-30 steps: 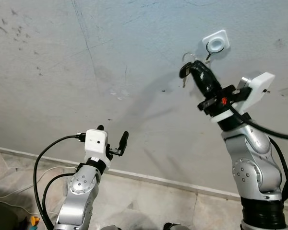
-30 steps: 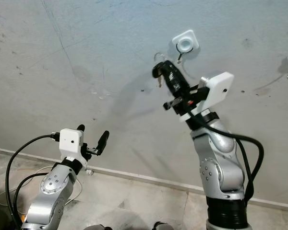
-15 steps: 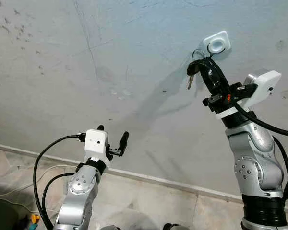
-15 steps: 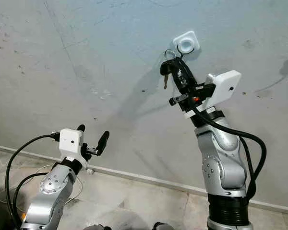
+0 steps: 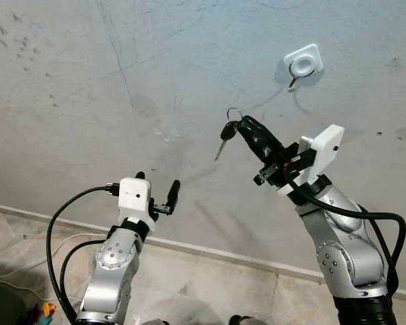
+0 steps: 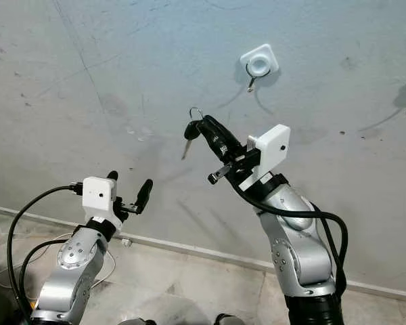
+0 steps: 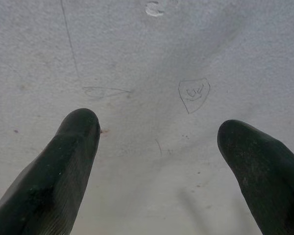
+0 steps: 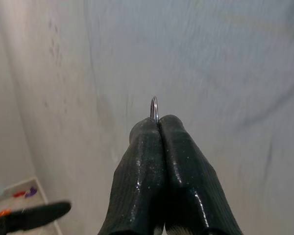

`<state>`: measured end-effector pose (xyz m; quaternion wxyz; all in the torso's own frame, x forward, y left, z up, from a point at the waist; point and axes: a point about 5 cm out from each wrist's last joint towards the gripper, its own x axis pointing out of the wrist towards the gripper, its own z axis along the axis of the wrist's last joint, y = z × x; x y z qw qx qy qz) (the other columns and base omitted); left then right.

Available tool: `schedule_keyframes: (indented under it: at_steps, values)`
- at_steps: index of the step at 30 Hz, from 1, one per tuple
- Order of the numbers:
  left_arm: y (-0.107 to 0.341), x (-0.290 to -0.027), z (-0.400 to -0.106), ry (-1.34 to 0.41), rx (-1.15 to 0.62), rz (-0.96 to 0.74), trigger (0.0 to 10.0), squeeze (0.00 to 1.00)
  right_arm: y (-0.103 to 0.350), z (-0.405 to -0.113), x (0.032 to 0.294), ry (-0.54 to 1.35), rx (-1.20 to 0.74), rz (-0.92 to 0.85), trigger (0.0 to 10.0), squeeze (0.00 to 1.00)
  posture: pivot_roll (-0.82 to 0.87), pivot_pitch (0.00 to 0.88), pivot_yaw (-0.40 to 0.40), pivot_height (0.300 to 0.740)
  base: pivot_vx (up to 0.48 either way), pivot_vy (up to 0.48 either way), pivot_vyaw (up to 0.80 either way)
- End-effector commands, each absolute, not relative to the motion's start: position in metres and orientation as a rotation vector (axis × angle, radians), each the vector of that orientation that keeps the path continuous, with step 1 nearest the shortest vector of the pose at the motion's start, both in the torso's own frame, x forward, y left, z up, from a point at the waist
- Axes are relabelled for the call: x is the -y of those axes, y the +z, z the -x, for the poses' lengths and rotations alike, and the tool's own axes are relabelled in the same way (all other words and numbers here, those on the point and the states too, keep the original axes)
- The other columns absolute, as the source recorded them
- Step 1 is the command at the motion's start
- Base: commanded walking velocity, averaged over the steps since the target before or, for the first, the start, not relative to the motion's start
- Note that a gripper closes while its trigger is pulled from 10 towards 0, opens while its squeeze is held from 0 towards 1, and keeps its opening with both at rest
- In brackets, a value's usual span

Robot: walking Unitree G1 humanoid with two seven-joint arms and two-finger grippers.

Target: Hang keys on a hook

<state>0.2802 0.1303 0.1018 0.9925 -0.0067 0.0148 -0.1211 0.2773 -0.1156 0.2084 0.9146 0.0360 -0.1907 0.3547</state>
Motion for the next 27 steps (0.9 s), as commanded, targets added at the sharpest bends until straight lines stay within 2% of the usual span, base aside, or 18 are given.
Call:
schedule_keyframes:
  at_steps: [1,7,12,22,27]
  values:
    - [0.093,-0.132,-0.277,-0.241,-0.077,0.027,10.0,0.00,0.202,-0.275,0.117,0.714,0.367,-0.048,10.0,0.00,-0.05,0.159,0.051,0.740,0.000,0.000,0.00]
    - [0.092,-0.131,-0.275,-0.270,-0.107,0.059,10.0,0.00,0.165,-0.277,0.142,0.504,0.235,-0.045,10.0,0.00,-0.05,0.161,0.048,0.740,0.000,0.000,0.00]
    - [0.095,-0.129,-0.274,-0.301,-0.121,0.083,10.0,0.00,0.155,-0.273,0.148,0.454,0.194,-0.046,10.0,0.00,-0.05,0.161,0.050,0.740,0.000,0.000,0.00]
    - [0.099,-0.129,-0.266,-0.374,-0.160,0.099,10.0,0.00,0.149,-0.272,0.148,0.437,0.175,-0.058,10.0,0.00,-0.05,0.165,0.050,0.740,0.000,0.000,-0.76]
    - [0.101,-0.129,-0.261,-0.382,-0.234,0.163,10.0,0.00,0.148,-0.272,0.149,0.432,0.159,-0.076,10.0,0.00,-0.05,0.167,0.047,0.740,0.000,0.000,-0.76]
